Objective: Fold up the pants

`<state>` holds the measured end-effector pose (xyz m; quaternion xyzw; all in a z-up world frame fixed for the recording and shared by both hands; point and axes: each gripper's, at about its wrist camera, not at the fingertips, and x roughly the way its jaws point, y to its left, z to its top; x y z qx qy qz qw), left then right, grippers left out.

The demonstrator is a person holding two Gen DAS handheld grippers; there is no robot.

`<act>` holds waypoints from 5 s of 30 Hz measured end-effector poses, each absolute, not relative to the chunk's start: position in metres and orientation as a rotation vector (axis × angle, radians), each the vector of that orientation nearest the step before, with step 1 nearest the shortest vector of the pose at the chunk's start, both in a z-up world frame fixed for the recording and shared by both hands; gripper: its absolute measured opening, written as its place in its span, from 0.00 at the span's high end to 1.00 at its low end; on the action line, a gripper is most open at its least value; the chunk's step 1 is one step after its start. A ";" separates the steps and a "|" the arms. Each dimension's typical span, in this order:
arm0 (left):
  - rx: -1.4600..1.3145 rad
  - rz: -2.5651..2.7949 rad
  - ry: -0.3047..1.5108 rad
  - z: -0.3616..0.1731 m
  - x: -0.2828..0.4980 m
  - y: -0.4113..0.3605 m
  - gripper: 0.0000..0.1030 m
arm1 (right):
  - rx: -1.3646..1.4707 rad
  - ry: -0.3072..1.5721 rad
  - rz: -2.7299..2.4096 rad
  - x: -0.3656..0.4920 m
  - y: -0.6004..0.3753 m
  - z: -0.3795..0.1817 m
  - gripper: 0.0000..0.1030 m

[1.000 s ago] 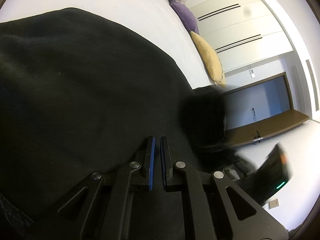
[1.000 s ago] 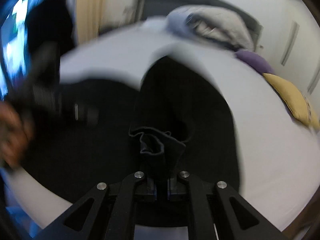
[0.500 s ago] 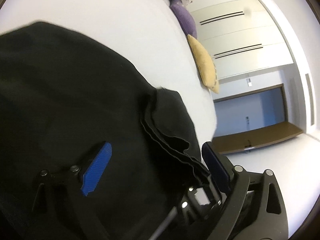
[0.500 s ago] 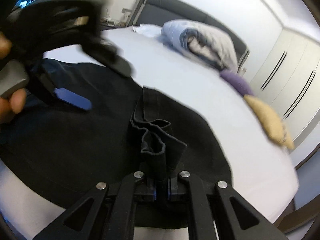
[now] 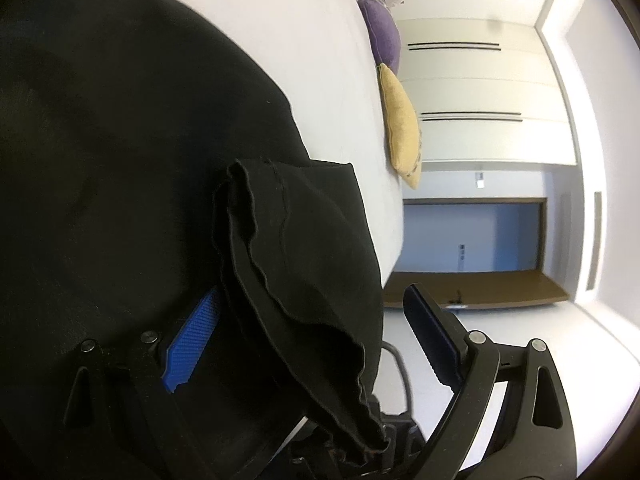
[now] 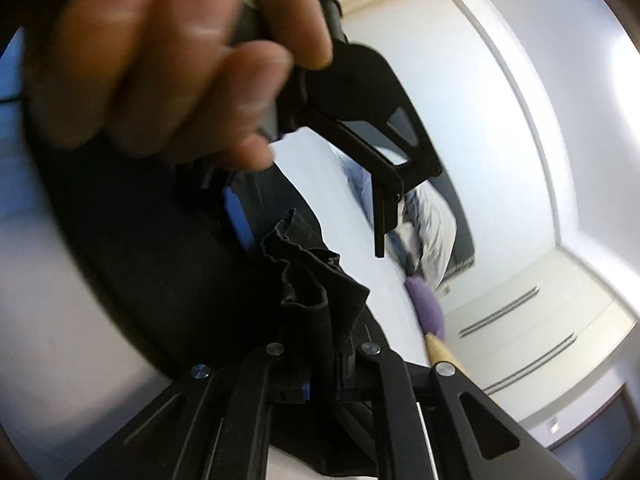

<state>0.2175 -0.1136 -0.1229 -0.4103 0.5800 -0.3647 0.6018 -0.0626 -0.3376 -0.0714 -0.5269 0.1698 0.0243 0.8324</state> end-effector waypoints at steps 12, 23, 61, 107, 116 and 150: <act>-0.936 -0.818 1.431 -0.132 0.224 -0.100 0.93 | -1.235 0.256 0.091 -0.088 -0.339 -0.080 0.92; -0.694 -0.829 1.336 -0.082 0.236 -0.055 0.95 | -1.200 0.319 0.247 -0.103 -0.328 -0.062 0.93; -0.572 -0.661 1.345 -0.110 0.232 0.065 0.88 | -1.416 0.222 0.505 -0.155 -0.306 -0.062 0.24; -0.578 -0.663 1.158 -0.112 0.171 0.017 0.88 | 0.574 0.974 0.708 -0.018 -0.573 0.009 0.39; -0.613 -0.554 1.062 -0.086 0.125 0.060 0.88 | 0.728 1.169 0.538 0.117 -0.547 -0.054 0.25; -1.150 -0.109 0.881 -0.153 0.030 0.220 0.14 | 0.802 0.997 0.790 0.057 -0.412 -0.040 0.23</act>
